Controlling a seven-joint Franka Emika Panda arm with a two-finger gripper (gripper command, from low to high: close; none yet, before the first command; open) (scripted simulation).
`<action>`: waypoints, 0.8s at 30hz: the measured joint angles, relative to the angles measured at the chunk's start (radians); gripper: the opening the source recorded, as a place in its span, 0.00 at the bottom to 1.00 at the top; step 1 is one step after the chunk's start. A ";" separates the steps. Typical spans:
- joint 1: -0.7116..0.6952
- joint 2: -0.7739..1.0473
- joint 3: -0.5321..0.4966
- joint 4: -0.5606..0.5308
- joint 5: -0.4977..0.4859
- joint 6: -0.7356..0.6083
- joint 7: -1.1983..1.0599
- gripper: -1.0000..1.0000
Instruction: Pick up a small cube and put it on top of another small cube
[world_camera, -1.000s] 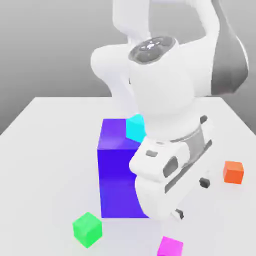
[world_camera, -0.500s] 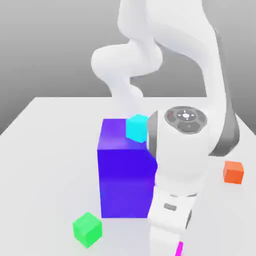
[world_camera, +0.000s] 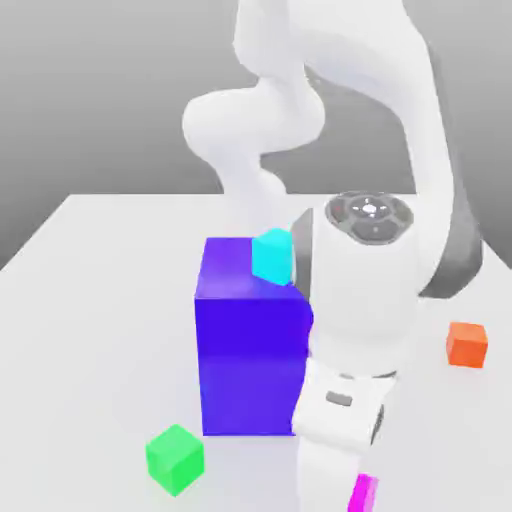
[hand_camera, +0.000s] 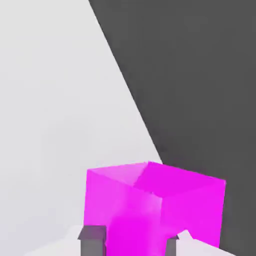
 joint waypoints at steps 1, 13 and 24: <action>-0.017 -0.020 -0.009 -0.006 -0.008 -0.011 -0.043 0.00; -0.222 -0.212 -0.109 -0.140 -0.121 -0.046 -0.693 0.00; -0.267 -0.082 -0.064 -0.242 -0.092 0.119 -0.947 0.00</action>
